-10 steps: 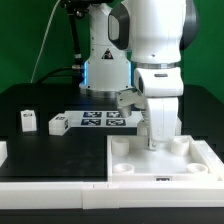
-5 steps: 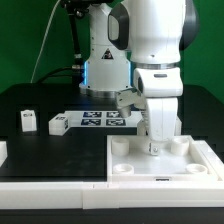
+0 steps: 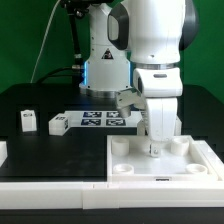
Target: Assemble one leg
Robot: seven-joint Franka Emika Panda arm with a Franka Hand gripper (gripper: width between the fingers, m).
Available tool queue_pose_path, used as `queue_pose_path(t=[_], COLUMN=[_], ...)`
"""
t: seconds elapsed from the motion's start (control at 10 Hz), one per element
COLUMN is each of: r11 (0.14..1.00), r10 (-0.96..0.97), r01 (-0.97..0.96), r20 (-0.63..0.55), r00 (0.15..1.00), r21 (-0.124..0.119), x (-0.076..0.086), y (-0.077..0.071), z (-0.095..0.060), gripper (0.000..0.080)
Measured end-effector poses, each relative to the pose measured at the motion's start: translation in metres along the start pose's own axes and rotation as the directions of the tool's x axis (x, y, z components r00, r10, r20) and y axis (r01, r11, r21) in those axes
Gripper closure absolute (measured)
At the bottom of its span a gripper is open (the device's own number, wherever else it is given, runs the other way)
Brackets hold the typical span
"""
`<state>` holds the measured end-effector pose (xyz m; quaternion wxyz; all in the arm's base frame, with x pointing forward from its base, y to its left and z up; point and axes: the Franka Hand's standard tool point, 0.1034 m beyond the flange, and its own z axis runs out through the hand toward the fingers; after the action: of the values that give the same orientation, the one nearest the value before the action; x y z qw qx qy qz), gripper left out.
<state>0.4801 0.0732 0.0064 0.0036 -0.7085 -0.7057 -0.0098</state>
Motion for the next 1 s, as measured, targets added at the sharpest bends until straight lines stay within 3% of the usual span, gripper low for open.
queue_pose_path(t=[0.5,0.7,1.0], r11=[0.975,0.972,0.856], r10=[0.220,0.234,0.516], r01=[-0.220,-0.234,-0.516], r20=[0.002,0.002,-0.012], r00=[0.975,0.972,0.856], r21=[-0.037,-0.032,-0.024], x=[0.014,0.012,0.014], y=[-0.025,-0.025,-0.027], z=[-0.039,-0.036,-0.036], gripper=[0.0151,0.0151,0.0151])
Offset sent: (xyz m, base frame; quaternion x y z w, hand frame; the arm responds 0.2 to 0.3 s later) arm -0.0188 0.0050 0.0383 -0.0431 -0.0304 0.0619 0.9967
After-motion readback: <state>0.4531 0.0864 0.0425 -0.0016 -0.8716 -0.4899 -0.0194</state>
